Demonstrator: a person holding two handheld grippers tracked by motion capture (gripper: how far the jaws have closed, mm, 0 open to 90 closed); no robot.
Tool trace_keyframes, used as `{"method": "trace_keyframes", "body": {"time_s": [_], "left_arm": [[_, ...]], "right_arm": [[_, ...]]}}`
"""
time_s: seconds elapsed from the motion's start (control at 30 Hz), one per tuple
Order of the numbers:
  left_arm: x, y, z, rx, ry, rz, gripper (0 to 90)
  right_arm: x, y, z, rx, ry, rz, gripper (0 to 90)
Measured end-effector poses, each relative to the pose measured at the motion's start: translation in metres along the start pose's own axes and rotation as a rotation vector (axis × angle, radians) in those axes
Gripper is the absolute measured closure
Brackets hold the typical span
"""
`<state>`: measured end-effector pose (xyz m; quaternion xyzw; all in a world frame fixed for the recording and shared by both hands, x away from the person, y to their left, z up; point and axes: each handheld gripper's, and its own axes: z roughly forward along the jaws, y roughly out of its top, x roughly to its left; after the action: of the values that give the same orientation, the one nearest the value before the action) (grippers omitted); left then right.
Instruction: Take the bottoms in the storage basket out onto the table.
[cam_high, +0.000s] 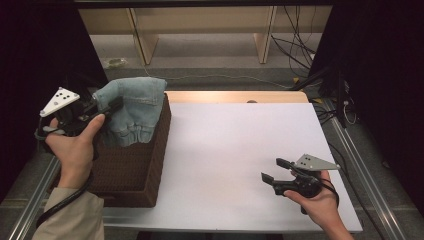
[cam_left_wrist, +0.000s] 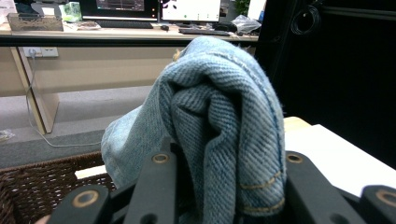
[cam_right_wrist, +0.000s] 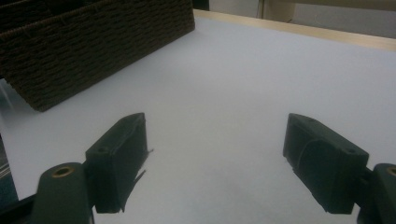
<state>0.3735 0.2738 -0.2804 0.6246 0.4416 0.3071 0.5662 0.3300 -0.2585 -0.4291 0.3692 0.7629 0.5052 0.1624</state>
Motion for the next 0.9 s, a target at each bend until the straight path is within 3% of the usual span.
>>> {"method": "trace_keyframes", "body": {"time_s": [0.9], "left_arm": [[-0.012, 0.004, 0.004, -0.005, -0.037, 0.010, 70.3]], "right_arm": [[0.000, 0.000, 0.000, 0.000, 0.001, 0.000, 22.8]]}}
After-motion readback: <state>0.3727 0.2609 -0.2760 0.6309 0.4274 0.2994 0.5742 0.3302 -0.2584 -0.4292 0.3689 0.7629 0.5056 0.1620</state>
